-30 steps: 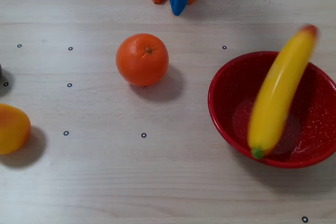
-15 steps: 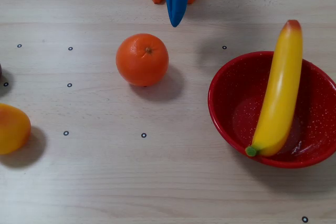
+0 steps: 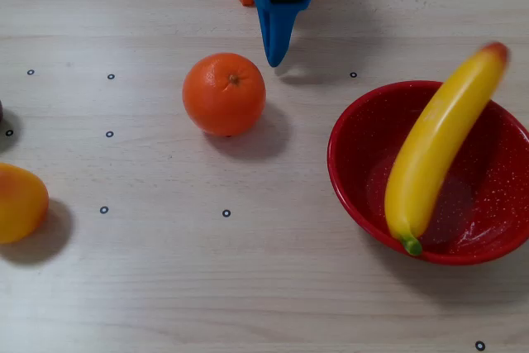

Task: Put banana in the red bowl.

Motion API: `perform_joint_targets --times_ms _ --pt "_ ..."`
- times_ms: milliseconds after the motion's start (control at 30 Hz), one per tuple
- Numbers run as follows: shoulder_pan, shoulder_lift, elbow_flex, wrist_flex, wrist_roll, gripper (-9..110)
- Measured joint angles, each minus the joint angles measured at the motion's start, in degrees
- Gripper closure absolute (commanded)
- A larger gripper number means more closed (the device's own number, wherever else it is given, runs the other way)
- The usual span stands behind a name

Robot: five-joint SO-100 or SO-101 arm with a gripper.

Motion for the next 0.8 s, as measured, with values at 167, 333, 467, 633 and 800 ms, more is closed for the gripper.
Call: perform_joint_targets --times_ms 167,333,467,633,800 --pt "-0.62 3.52 1.85 -0.09 0.26 102" --pt "-0.53 6.50 2.90 1.67 0.70 102" --pt "-0.62 7.56 3.43 2.72 1.49 102" --pt "0.97 8.35 3.69 3.60 1.85 102" --pt "1.23 8.35 3.69 4.13 1.93 102"
